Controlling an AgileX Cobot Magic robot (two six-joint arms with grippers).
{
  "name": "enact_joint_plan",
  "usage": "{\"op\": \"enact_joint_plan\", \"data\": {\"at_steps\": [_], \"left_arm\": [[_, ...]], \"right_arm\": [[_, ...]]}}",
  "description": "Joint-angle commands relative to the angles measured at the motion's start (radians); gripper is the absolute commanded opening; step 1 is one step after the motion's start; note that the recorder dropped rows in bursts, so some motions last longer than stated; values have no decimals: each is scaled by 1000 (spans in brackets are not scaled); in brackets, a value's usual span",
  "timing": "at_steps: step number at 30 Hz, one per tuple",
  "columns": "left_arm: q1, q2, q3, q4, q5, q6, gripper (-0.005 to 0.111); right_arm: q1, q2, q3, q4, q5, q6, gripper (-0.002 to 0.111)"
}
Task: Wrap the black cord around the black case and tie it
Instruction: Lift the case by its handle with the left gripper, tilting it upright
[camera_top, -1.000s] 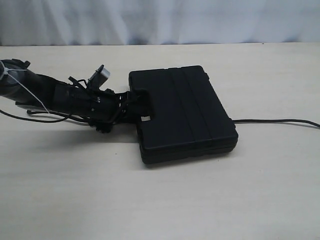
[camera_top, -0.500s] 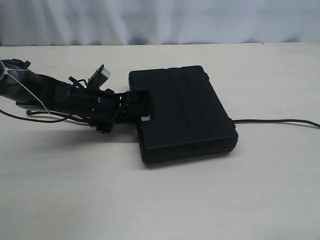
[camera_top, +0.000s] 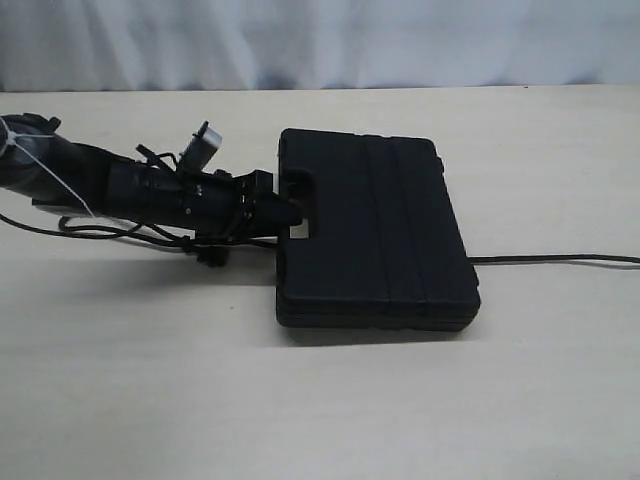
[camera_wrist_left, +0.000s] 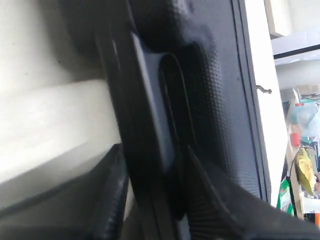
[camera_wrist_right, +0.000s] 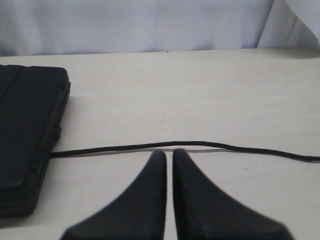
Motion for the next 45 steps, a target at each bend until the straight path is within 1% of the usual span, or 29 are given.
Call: {"op": "enact_joint_plan", "data": {"at_steps": [1,4,7,11,13,16,21,24,30,35,40,45], "left_arm": [[-8,-134,-12,110,-70,-66,0],[-8,-240,-12,210,-123,-151,0],[-8,-348,-12,360,-169,-286,0],[-12,-423,-12,443,-170,-380,0],[-29,-459,-12,454,-174,-395,0],[-71,-486,-12,468,-203,-402,0],[-156,-486,-12,591,-285,-480,0],[-197,-486,-14,588,-316,-482,0],[-258,-486,-52,613,-318,-514,0],[-307,-487,-52,634,-363,-528,0],[-340,-489,-52,643,-378,-536,0],[-346,-491,-54,720,-422,-650,0]], "right_arm": [[-5,-2,1,8,-4,1,4],[-5,-2,1,8,-4,1,4],[-5,-2,1,8,-4,1,4],[-5,-2,1,8,-4,1,4],[-5,-2,1,8,-4,1,4],[-5,-2,1,8,-4,1,4],[-5,-2,1,8,-4,1,4],[-5,-2,1,8,-4,1,4],[-5,-2,1,8,-4,1,4],[-5,-2,1,8,-4,1,4],[-5,-2,1,8,-4,1,4],[-5,-2,1,8,-4,1,4]]}}
